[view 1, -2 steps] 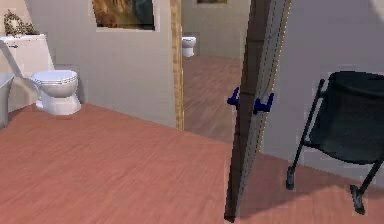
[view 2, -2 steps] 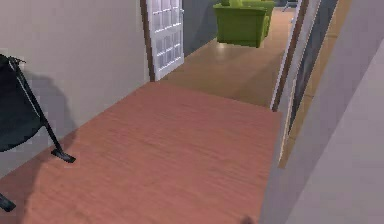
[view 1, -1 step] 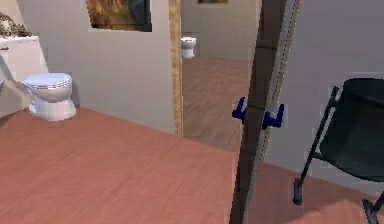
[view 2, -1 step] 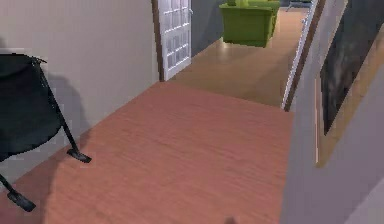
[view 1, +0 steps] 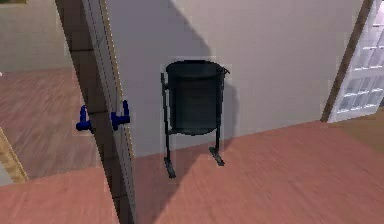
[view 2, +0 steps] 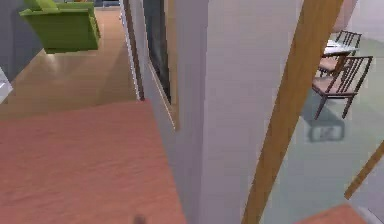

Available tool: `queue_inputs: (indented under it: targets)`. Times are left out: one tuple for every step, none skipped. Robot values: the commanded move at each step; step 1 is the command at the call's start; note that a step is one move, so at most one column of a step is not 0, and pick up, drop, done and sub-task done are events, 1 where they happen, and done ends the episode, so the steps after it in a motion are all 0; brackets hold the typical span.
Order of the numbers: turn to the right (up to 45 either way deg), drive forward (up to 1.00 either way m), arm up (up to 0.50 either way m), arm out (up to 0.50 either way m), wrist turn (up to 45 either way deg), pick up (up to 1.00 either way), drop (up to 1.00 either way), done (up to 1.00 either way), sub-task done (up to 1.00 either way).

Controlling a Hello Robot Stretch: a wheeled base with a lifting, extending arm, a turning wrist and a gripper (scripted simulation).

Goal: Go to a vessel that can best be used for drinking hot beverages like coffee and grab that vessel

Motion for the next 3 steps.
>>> queue_inputs:
  targets:
    - [24.0, 0.0, 0.0, 0.0, 0.0, 0.0, 0.0, 0.0, 0.0]
    - [0.0, 0.35, 0.0, 0.0, 0.0, 0.0, 0.0, 0.0, 0.0]
    - [42.0, 0.0, 0.0, 0.0, 0.0, 0.0, 0.0, 0.0, 0.0]
